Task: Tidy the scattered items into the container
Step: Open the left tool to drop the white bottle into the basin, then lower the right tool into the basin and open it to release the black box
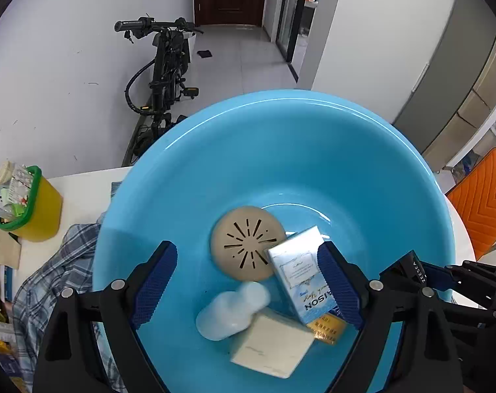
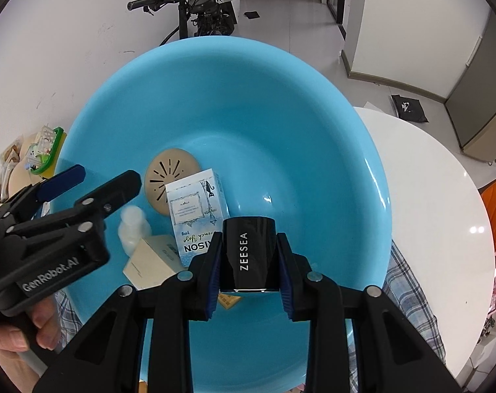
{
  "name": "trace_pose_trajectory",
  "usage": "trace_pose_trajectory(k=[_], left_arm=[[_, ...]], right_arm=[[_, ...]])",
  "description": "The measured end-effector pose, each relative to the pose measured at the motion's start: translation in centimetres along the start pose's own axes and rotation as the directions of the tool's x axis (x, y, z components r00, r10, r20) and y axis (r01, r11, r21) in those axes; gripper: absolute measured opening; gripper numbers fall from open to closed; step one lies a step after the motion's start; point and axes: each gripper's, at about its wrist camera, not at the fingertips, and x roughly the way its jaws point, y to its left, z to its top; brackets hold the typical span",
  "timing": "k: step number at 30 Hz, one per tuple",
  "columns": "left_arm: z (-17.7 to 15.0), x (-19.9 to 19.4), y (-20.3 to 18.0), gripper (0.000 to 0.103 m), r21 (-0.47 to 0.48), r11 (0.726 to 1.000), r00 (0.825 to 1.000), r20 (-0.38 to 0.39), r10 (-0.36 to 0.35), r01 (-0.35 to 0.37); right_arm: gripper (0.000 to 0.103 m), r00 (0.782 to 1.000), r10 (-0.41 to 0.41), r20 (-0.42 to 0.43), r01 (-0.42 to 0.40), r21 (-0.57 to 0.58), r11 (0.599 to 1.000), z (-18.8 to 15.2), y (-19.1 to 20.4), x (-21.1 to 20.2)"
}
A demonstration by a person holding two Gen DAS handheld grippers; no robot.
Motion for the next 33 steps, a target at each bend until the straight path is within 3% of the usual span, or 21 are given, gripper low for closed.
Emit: trace_pose_trajectory(k=[12,16,19,26,33], left_arm=[[0.5,-0.8,1.9,0.089,-0.002,1.000,1.000,0.028,0.007,-0.007],[0.4,-1.5,3.2,0.089,0.015,0.998,0.996,0.074,0.055,-0.057],[0.5,-2.3,4.1,0.089,-0.006,1.000,0.996,0.086,0.025,-0.024],[0.3,-2.6,5.9,0.089,-0.047,0.998,0.996,0.079,0.033,-0.029],[-0.3,-1.7,6.7,0.089,-0.084,0.996,0.998,0.058,0.014,-0.009]], right_arm=[[0.029,1.000,0.009,-0.027,-0.009,-0.015,1.000,-0.2,1.2,1.6],[0.029,0.999,0.022,-0.025,-0.022,-0.012,1.000,0.2,1.8,1.8],[0.029,0.999,0.023,-0.027,-0.024,-0.025,0.999,0.3,2.7,2.1],[0.029,0.999,-0.026,-0.037,0.023,-0.059,0.998,0.1,4.0,2.7],[0.029,0.992,-0.124,-0.030,0.121,-0.082,0.989,-0.2,3.4,2.2]])
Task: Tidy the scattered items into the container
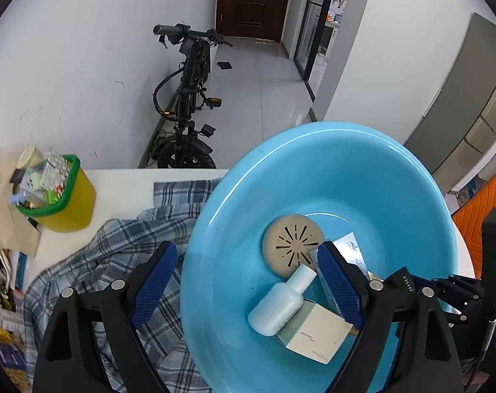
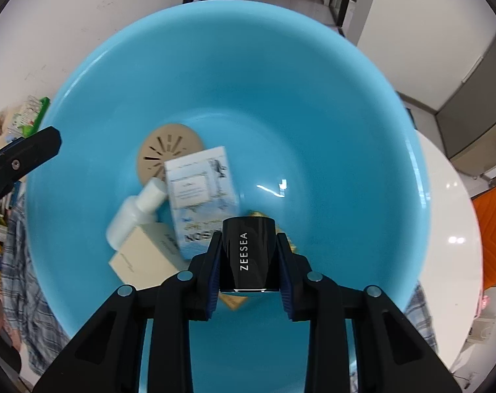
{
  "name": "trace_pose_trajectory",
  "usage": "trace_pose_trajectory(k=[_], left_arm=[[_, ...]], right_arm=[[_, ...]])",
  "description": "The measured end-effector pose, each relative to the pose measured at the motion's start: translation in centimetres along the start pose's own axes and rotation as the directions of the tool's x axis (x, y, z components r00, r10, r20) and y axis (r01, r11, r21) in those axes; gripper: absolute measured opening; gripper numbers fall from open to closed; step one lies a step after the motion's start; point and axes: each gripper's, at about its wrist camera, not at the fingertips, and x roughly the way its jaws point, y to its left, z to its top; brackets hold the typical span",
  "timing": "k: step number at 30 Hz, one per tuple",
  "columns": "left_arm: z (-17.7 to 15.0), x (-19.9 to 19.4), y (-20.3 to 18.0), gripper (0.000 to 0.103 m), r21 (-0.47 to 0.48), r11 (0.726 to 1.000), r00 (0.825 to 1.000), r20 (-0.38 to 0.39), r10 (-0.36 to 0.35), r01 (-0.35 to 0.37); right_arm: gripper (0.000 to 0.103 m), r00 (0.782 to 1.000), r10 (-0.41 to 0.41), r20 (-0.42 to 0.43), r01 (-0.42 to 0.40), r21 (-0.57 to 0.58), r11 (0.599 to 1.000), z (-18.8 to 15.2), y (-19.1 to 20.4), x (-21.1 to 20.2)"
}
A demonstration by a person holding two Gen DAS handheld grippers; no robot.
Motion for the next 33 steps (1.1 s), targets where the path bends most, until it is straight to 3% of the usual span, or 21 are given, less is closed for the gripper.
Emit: trace_pose_trajectory(k=[11,13,14,15,20,23,25,28,30,32,33], left_arm=[[-0.1,-0.6,-0.9,0.089,0.044,0.999,1.000,0.011,0.000,-0.001],[-0.2,-0.7,-0.8,0.089,0.043,0.999,1.000,0.012,0.000,-0.001],[-0.2,-0.7,-0.8,0.089,0.041,0.999,1.000,0.011,-0.001,0.001],[-0.2,-0.7,-0.8,0.089,0.040,0.999,1.000,0.011,-0.002,0.002],[-0.3,-0.7,-0.9,0.089,0.043,0.999,1.000,0.012,0.001,-0.002],[-0.4,-1.1,-0.9,0.089,0.047,0.999,0.999,0.036,0.000,-0.002],[-0.5,-1.7,-0.8,0.089,0.051,0.999,0.997,0.077,-0.015,0.012],[-0.8,-3.4,-0.6,0.089,0.052,0.997,0.977,0.204,-0.065,0.056],[-1.2,-4.7,-0.2,0.090,0.036,0.995,0.950,0.297,-0.100,0.093],[-1.6,-5.8,0.3,0.090,0.026,0.991,0.913,0.386,-0.128,0.128],[-1.8,-6.3,0.5,0.091,0.022,0.991,0.899,0.419,-0.131,0.134]], right_arm=[[0.030,1.000,-0.009,-0.021,0.009,0.001,1.000,-0.1,-0.5,0.6],[0.045,1.000,-0.013,-0.018,0.013,-0.015,1.000,-0.1,-0.1,0.4],[0.060,1.000,-0.018,-0.010,0.018,-0.023,1.000,0.0,0.1,0.2],[0.064,1.000,-0.027,0.007,0.027,-0.031,0.999,0.0,0.4,-0.1],[0.065,0.995,-0.069,0.066,0.074,-0.069,0.995,0.1,1.6,-1.1],[0.077,0.985,-0.085,0.150,0.096,-0.072,0.993,-0.2,2.0,-2.1],[0.079,0.973,-0.087,0.213,0.105,-0.075,0.992,-0.5,2.1,-2.8],[0.079,0.956,-0.105,0.273,0.132,-0.085,0.988,-1.0,2.4,-3.1],[0.079,0.935,-0.121,0.332,0.157,-0.083,0.984,-2.3,2.7,-3.6],[0.080,0.887,-0.128,0.445,0.178,-0.074,0.981,-3.8,0.5,-5.1],[0.086,0.857,-0.126,0.499,0.187,-0.073,0.980,-4.4,0.5,-5.9]])
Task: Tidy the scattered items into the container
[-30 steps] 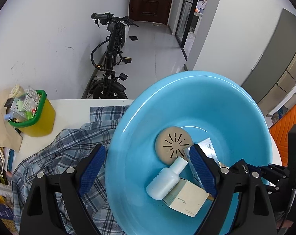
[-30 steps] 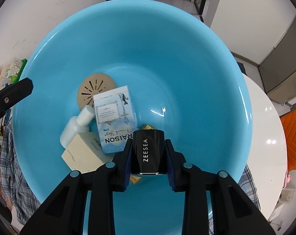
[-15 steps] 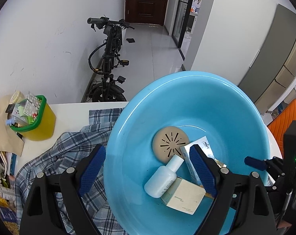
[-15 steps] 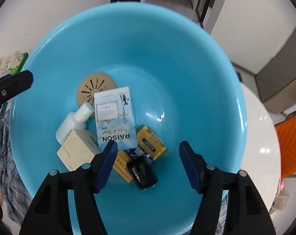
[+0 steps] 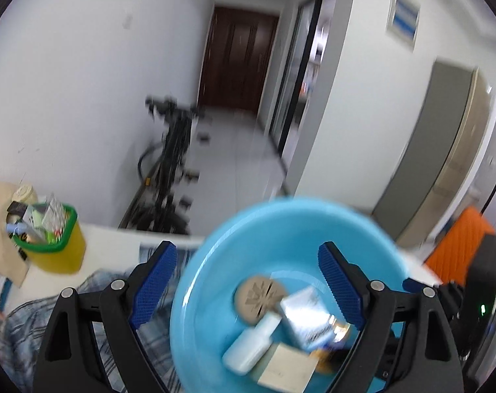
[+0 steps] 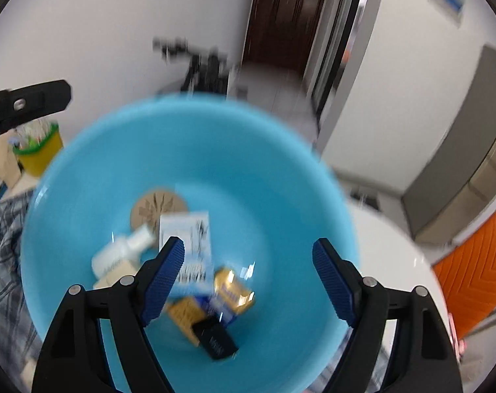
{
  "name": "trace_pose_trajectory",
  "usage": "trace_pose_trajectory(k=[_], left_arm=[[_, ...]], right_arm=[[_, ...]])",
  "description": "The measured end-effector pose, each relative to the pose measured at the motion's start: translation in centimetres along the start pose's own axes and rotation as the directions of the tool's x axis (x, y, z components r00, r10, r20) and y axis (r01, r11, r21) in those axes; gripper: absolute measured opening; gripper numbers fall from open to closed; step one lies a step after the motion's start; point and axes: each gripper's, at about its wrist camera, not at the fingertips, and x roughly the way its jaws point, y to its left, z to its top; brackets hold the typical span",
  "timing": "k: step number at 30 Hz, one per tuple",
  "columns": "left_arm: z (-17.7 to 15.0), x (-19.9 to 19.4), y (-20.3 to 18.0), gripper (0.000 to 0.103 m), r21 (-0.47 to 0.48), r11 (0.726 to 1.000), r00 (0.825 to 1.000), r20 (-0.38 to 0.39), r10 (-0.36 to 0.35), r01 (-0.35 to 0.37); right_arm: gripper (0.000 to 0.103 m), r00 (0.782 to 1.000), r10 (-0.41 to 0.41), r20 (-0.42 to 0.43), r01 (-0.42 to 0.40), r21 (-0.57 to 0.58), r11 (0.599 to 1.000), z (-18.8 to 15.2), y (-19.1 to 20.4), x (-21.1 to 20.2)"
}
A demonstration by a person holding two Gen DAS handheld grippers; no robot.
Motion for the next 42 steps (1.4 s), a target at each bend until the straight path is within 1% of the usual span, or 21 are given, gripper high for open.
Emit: trace_pose_trajectory(k=[1,2,3,5,6,7,9,11,12,14,16,19,22,25,27,28,32,34,37,39,42], left_arm=[[0.0,-0.2,0.0,0.095,0.001,1.000,1.000,0.016,0.003,-0.003],[0.0,-0.4,0.0,0.101,0.014,1.000,0.999,0.029,0.013,-0.013],[-0.1,-0.5,-0.2,0.103,0.035,0.999,0.999,0.044,0.026,-0.027],[-0.4,-0.9,-0.9,0.103,0.109,0.992,0.995,0.081,0.056,-0.065],[-0.7,-1.0,-1.5,0.103,0.158,0.984,0.993,0.092,0.069,-0.083],[-0.9,-1.0,-1.9,0.103,0.199,0.975,0.993,0.093,0.077,-0.094],[-1.6,-1.1,-2.9,0.103,0.281,0.953,0.991,0.099,0.091,-0.116],[-2.2,-1.5,-3.4,0.103,0.312,0.942,0.988,0.121,0.091,-0.125],[-2.5,-1.8,-3.5,0.103,0.310,0.943,0.988,0.127,0.084,-0.120],[-2.6,-2.5,-3.2,0.103,0.271,0.958,0.989,0.134,0.059,-0.094],[-2.6,-3.3,-2.8,0.103,0.247,0.966,0.987,0.153,0.041,-0.079],[-2.7,-5.1,-2.1,0.103,0.260,0.960,0.972,0.231,0.041,-0.102],[-3.0,-6.5,-1.5,0.103,0.259,0.960,0.967,0.251,0.041,-0.108],[-3.3,-7.4,-0.8,0.103,0.224,0.970,0.972,0.233,0.039,-0.092],[-3.8,-8.2,-0.6,0.103,0.213,0.974,0.975,0.219,0.031,-0.079],[-4.1,-8.7,-0.5,0.103,0.216,0.974,0.975,0.220,0.020,-0.069],[-5.7,-10.5,-0.1,0.103,0.223,0.972,0.975,0.222,0.020,-0.071],[-6.2,-10.8,0.1,0.103,0.211,0.976,0.980,0.198,0.014,-0.056],[-6.7,-11.7,0.4,0.103,0.195,0.980,0.982,0.190,0.011,-0.049],[-7.0,-12.3,0.2,0.103,0.197,0.979,0.982,0.187,0.021,-0.058],[-7.4,-13.1,-0.1,0.103,0.201,0.976,0.985,0.163,0.050,-0.083]], right_arm=[[0.090,0.998,-0.008,0.056,0.008,-0.004,1.000,-0.1,0.0,-1.1],[0.097,0.994,-0.018,0.107,0.019,-0.006,1.000,-0.2,0.1,-1.9],[0.101,0.988,-0.028,0.149,0.029,-0.002,1.000,-0.5,0.0,-2.5],[0.102,0.978,-0.032,0.204,0.026,0.034,0.999,-1.0,-0.1,-3.6],[0.102,0.975,-0.019,0.220,0.005,0.063,0.998,-1.4,-0.2,-3.9],[0.102,0.974,-0.003,0.228,-0.019,0.092,0.996,-1.5,-0.3,-4.2],[0.102,0.972,0.001,0.234,-0.033,0.132,0.991,-1.9,-0.3,-4.3],[0.102,0.968,-0.013,0.251,-0.027,0.153,0.988,-2.2,-0.3,-4.7],[0.102,0.966,-0.019,0.258,-0.022,0.158,0.987,-2.2,-0.3,-4.8],[0.102,0.964,-0.029,0.265,-0.016,0.166,0.986,-2.4,-0.5,-4.9],[0.102,0.962,-0.032,0.270,-0.017,0.179,0.984,-2.4,-0.6,-4.4],[0.102,0.963,-0.032,0.266,-0.027,0.214,0.976,-2.7,-0.9,-4.5],[0.102,0.964,-0.034,0.264,-0.024,0.212,0.977,-3.4,-0.9,-5.4],[0.102,0.964,-0.039,0.264,-0.012,0.188,0.982,-3.7,-0.5,-6.5],[0.102,0.970,-0.074,0.233,0.035,0.168,0.985,-4.1,0.0,-7.0],[0.102,0.972,-0.075,0.224,0.041,0.152,0.988,-4.3,0.3,-7.3],[0.102,0.967,-0.050,0.249,0.026,0.100,0.995,-5.7,1.0,-9.0],[0.102,0.965,-0.033,0.261,0.008,0.098,0.995,-6.1,1.0,-10.0],[0.102,0.963,-0.008,0.269,-0.024,0.115,0.993,-6.4,0.8,-11.2],[0.102,0.962,0.004,0.274,-0.038,0.118,0.992,-6.6,0.8,-11.9],[0.102,0.955,0.000,0.295,-0.033,0.107,0.994,-7.0,0.9,-13.2]])
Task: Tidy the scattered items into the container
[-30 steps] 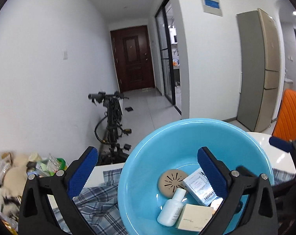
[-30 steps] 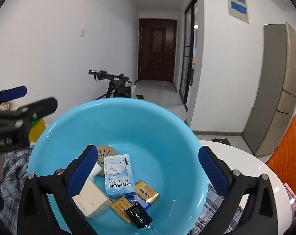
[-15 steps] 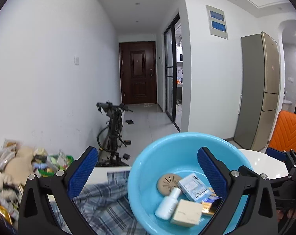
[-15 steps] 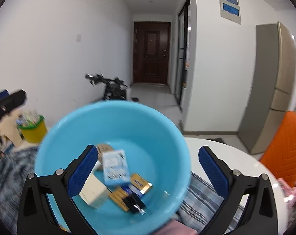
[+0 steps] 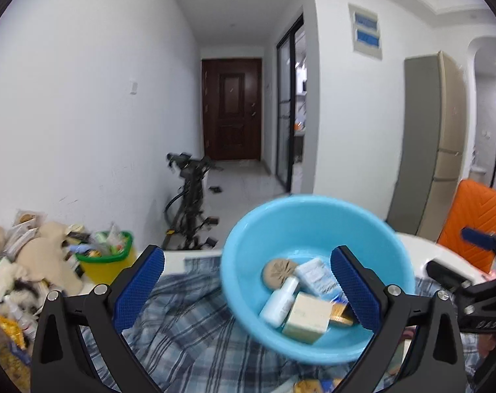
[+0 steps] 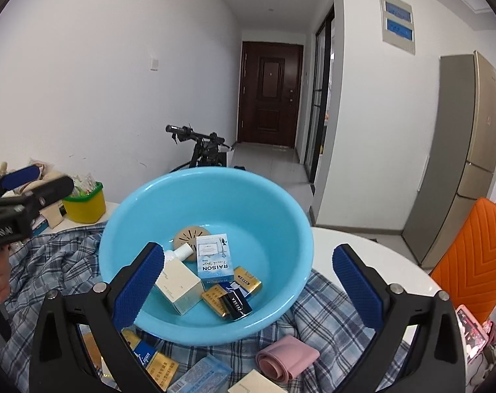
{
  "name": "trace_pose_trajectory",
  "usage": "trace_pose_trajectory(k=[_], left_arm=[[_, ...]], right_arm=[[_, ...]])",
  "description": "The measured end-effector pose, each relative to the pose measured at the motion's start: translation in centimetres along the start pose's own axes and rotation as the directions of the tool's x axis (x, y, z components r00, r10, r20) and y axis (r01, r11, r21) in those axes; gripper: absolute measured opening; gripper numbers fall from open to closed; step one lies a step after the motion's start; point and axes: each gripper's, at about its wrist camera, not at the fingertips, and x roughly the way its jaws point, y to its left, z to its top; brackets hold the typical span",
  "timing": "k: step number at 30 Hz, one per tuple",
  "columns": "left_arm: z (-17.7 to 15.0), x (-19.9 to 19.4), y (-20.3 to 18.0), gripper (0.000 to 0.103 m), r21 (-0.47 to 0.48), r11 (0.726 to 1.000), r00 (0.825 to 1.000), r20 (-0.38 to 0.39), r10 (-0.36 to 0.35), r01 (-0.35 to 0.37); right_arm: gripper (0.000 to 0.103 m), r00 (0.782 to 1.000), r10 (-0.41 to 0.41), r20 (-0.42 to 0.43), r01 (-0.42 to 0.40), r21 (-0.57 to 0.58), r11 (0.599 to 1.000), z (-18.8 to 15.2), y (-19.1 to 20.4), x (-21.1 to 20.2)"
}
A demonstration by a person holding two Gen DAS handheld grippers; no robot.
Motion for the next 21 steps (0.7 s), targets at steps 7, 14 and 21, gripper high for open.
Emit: trace_pose_trajectory(k=[7,14,21], left_arm=[[-1.3,-4.8,-1.6,0.103,0.039,0.999,1.000,0.030,0.003,-0.005],[-1.9,-10.4,-2.8,0.103,0.024,0.997,0.995,0.067,-0.075,0.074],[-2.4,-14.9,-3.5,0.103,0.033,0.996,0.985,0.148,-0.091,0.087]], right_arm=[[0.102,0.998,0.053,0.038,-0.051,-0.066,0.997,-0.7,1.2,-3.7],[0.102,0.991,0.100,0.095,-0.091,-0.086,0.992,-1.5,2.3,-7.9],[0.102,0.969,0.184,0.166,-0.180,-0.035,0.983,-1.2,1.9,-11.7]])
